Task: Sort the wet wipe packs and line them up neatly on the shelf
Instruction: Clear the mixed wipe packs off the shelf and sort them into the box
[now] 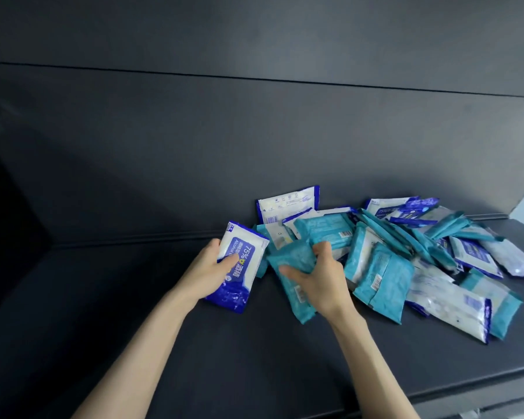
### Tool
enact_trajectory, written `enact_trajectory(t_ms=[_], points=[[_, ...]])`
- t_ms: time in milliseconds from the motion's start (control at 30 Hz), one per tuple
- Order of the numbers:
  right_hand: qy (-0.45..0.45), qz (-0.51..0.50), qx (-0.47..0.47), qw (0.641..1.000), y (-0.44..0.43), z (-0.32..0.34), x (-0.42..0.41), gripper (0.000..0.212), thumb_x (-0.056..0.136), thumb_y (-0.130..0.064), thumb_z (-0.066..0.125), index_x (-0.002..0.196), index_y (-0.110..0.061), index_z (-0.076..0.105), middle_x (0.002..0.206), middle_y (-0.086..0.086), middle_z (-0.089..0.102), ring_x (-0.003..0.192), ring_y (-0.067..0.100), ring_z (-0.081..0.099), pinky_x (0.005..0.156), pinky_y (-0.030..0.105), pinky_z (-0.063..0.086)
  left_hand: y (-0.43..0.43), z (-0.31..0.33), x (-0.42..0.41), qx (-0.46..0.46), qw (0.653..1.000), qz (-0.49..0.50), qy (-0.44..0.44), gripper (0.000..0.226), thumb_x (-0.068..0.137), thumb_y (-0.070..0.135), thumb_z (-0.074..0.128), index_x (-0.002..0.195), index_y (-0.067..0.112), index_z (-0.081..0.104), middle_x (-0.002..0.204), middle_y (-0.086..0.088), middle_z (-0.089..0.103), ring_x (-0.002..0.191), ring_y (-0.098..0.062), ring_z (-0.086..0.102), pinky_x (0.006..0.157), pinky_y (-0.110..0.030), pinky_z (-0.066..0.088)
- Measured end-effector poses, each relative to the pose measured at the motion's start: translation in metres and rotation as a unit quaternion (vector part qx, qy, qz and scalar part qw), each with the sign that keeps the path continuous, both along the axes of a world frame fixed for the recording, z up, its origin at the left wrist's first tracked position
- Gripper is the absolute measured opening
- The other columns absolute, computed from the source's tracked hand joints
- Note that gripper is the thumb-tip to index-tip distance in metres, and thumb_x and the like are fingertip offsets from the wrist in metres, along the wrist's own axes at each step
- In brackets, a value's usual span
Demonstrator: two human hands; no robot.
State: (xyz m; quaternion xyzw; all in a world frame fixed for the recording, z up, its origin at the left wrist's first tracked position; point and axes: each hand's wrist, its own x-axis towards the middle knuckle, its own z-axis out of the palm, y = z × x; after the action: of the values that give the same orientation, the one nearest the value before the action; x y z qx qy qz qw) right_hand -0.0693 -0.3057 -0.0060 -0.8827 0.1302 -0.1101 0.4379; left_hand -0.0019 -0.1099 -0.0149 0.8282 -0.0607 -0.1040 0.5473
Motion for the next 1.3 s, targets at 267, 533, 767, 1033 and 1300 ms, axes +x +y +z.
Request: enact_trajectory(t_ms=[267, 533, 767, 1033, 1300], points=[[-0.045, -0.056, -0.136, 0.988, 0.032, -0.013, 0.032, 0.032, 0.096, -0.027, 0.049, 0.112, -0.001, 0.039, 0.121, 0.016, 0.052, 0.110, 0.035, 0.042, 0.088, 0.039, 0.038, -0.027, -0.012, 0.029, 0.077, 0.996, 0.009, -0.036, 0.034, 0.085, 0.033, 0.068, 0.098, 0.007, 0.050, 0.106, -0.007, 0.050, 0.098, -0.022, 0.056, 0.088, -0.040, 0.047], [-0.008, -0.019, -0.089, 0.996, 0.028, -0.016, 0.039, 0.037, 0.096, -0.033, 0.051, 0.116, -0.005, 0.037, 0.123, 0.008, 0.047, 0.115, 0.027, 0.033, 0.098, 0.035, 0.027, -0.014, 0.002, 0.028, -0.121, 0.985, 0.024, 0.121, 0.024, 0.075, -0.006, 0.072, 0.095, 0.003, 0.064, 0.088, -0.014, 0.072, 0.077, -0.023, 0.070, 0.066, -0.033, 0.056], [-0.047, 0.041, 0.049, 0.997, 0.030, -0.021, 0.037, 0.032, 0.092, -0.027, 0.060, 0.109, -0.011, 0.039, 0.111, 0.002, 0.054, 0.106, 0.019, 0.052, 0.093, 0.036, 0.041, 0.003, 0.006, 0.008, -0.239, 0.959, 0.009, 0.154, 0.019, 0.085, 0.001, 0.065, 0.103, 0.008, 0.064, 0.092, -0.012, 0.074, 0.079, -0.023, 0.071, 0.069, -0.035, 0.058], [-0.006, 0.090, 0.311, 0.946, 0.036, -0.015, 0.036, 0.033, 0.085, -0.016, 0.069, 0.105, -0.017, 0.043, 0.112, 0.013, 0.061, 0.088, 0.018, 0.066, 0.072, 0.032, 0.057, 0.020, 0.014, -0.023, -0.305, 0.944, 0.043, 0.118, 0.028, 0.084, 0.006, 0.066, 0.111, 0.013, 0.061, 0.094, -0.009, 0.074, 0.081, -0.023, 0.072, 0.065, -0.036, 0.057], [-0.017, 0.083, 0.465, 0.881, 0.017, 0.008, -0.012, 0.055, 0.069, -0.018, 0.082, 0.116, -0.007, 0.057, 0.112, 0.012, 0.068, 0.102, 0.029, 0.067, 0.086, 0.042, 0.055, 0.007, 0.028, -0.064, -0.310, 0.947, 0.003, 0.089, 0.036, 0.072, 0.019, 0.070, 0.106, 0.012, 0.065, 0.095, -0.009, 0.074, 0.086, -0.024, 0.071, 0.068, -0.036, 0.058]])
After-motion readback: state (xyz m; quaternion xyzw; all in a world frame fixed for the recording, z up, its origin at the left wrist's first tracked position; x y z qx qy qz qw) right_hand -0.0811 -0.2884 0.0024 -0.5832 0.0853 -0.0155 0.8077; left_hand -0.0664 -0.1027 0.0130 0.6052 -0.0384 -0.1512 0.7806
